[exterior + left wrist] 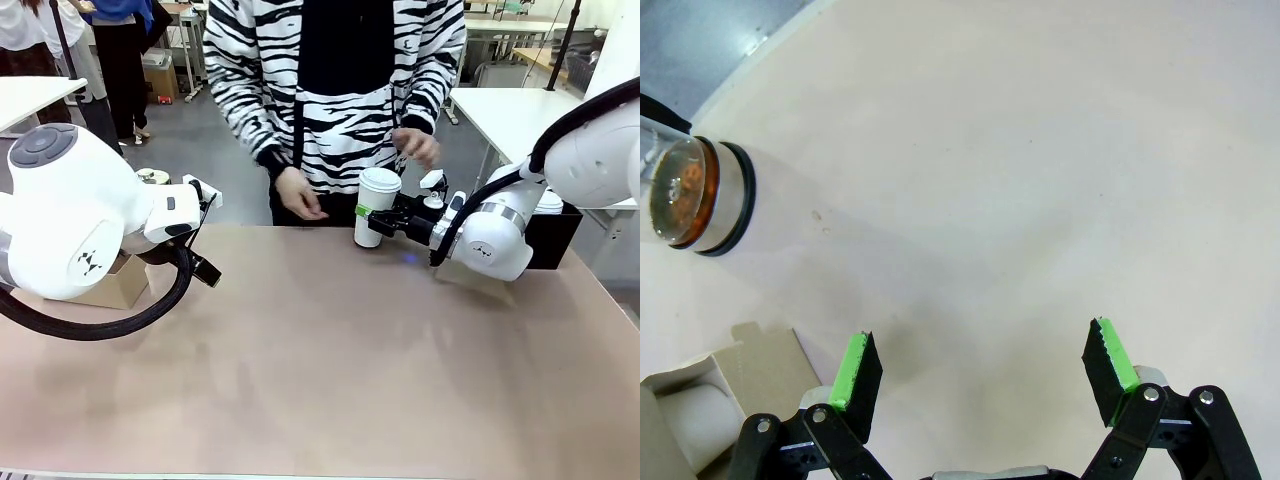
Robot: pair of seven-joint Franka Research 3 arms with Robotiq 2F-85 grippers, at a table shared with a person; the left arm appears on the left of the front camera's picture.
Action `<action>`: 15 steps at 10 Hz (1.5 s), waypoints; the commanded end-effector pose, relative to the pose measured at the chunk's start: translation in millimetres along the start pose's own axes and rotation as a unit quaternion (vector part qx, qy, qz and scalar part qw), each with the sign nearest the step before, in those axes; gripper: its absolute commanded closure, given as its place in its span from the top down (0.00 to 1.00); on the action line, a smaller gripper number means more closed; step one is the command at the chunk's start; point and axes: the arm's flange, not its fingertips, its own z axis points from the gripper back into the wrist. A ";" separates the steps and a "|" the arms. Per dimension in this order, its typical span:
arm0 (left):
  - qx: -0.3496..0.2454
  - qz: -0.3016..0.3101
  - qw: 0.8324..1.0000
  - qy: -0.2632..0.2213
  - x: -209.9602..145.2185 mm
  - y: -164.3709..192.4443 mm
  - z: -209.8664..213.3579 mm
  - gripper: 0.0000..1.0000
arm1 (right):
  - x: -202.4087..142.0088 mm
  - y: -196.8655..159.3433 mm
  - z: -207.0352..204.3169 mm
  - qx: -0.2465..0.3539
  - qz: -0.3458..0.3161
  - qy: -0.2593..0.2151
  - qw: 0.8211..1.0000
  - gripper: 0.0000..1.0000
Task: Pour a drink into a cup and package it in a carrier.
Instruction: When a person places the Paper Cup Lid on the 600 ml Paper Cup , lift the 600 ml Paper Cup.
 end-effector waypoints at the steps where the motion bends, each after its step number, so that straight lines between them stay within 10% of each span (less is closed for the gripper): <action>1: -0.001 0.000 1.000 -0.001 0.0 0.0 0.5 1.00 | 5.0 2.0 -1.1 -0.001 0.001 -0.001 1.000 0.80; 12: -0.001 0.000 1.000 -0.001 0.0 0.0 0.5 1.00 | 0.0 0.0 0.0 0.000 0.000 0.000 1.000 0.80; 15: -0.001 0.000 1.000 -0.001 0.0 0.0 0.5 1.00 | 85.1 43.4 17.6 0.024 0.027 0.011 0.999 0.80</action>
